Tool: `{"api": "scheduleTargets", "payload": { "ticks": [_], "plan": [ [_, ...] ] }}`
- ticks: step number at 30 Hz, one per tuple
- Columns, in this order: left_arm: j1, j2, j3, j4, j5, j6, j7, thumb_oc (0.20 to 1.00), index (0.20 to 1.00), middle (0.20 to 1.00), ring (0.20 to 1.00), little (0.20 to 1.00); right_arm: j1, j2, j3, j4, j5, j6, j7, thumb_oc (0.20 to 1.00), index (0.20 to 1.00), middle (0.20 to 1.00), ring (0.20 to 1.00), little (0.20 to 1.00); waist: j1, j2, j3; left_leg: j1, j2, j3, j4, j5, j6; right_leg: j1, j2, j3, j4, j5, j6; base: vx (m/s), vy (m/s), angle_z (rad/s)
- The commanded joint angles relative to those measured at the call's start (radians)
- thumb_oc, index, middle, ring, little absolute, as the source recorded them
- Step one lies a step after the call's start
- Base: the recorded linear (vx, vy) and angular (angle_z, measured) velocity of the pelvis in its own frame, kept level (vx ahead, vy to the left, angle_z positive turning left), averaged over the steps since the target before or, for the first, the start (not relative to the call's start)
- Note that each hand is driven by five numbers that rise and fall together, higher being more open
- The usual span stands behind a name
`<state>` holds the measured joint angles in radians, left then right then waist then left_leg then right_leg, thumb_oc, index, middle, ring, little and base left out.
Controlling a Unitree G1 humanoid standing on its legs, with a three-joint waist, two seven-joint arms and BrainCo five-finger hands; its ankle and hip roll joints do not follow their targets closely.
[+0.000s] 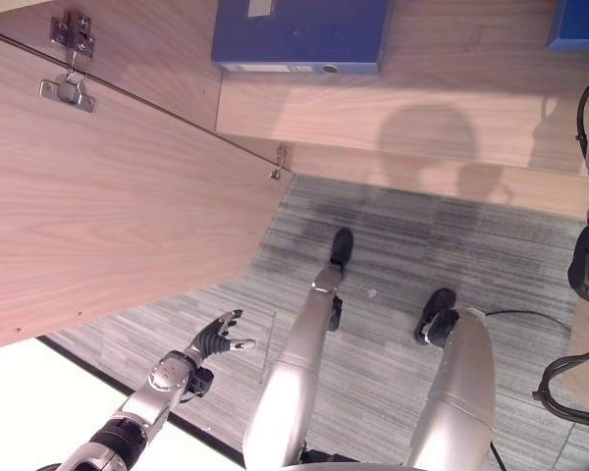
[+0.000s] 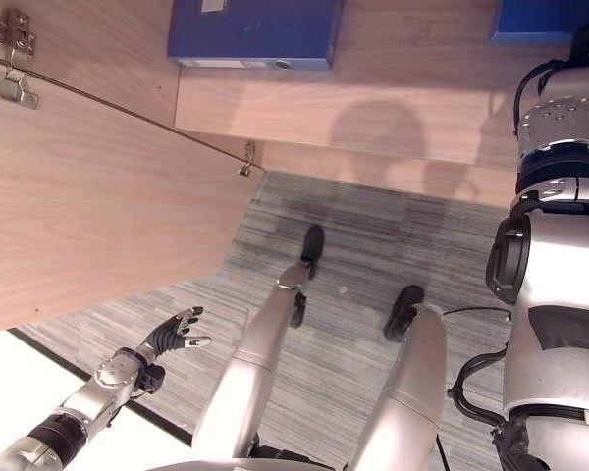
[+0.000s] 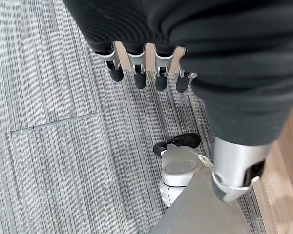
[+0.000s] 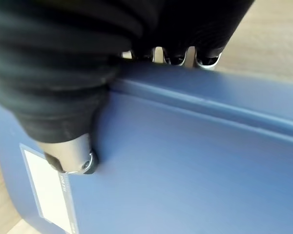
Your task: Put the empty folder in the office cabinet
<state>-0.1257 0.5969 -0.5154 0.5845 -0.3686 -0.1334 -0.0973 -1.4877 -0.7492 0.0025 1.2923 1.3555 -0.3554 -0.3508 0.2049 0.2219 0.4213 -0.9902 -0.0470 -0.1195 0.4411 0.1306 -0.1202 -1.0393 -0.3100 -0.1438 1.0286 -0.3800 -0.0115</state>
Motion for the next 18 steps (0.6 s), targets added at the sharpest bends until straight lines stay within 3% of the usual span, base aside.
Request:
{"api": "scheduleTargets", "payload": {
  "ticks": [1,2,3,18],
  "plan": [
    [-0.019,0.055,0.006,0.036,-0.021,-0.017,0.009,1.0,1.0,1.0,1.0,1.0,-0.05,-0.068,0.095,-0.055,-0.032,0.025,0.038,0.2,0.2,0.2,0.2,0.2,0.016,-0.006,-0.007,0.032,0.021,-0.012,0.159,-0.266,0.013,0.098,-0.008,0.086,-0.076,-0.029,0.113,0.0,0.0,0.0],
    [-0.021,0.056,0.006,0.037,-0.02,-0.018,0.01,1.0,1.0,1.0,1.0,1.0,-0.055,-0.068,0.098,-0.049,-0.033,0.028,0.037,0.545,0.545,0.545,0.545,0.545,0.016,-0.007,-0.008,0.035,0.019,-0.01,0.154,-0.265,0.013,0.105,-0.009,0.085,-0.082,-0.027,0.114,0.0,0.0,0.0],
    [-0.025,0.057,0.008,0.039,-0.024,-0.017,0.011,1.0,1.0,1.0,1.0,1.0,-0.07,-0.07,0.108,-0.034,-0.034,0.037,0.036,1.0,1.0,1.0,1.0,1.0,0.018,-0.009,-0.011,0.047,0.018,-0.011,0.137,-0.262,0.013,0.118,-0.009,0.084,-0.095,-0.023,0.115,0.0,0.0,0.0],
    [-0.042,0.077,-0.003,0.056,-0.02,-0.008,0.033,1.0,1.0,1.0,1.0,1.0,-0.135,-0.106,0.18,0.164,-0.12,0.203,-0.026,1.0,1.0,1.0,1.0,1.0,0.017,-0.038,-0.017,0.091,0.019,-0.022,0.083,-0.244,0.006,0.183,-0.012,0.057,-0.145,-0.009,0.111,0.0,-0.004,0.02]
  ]
}}
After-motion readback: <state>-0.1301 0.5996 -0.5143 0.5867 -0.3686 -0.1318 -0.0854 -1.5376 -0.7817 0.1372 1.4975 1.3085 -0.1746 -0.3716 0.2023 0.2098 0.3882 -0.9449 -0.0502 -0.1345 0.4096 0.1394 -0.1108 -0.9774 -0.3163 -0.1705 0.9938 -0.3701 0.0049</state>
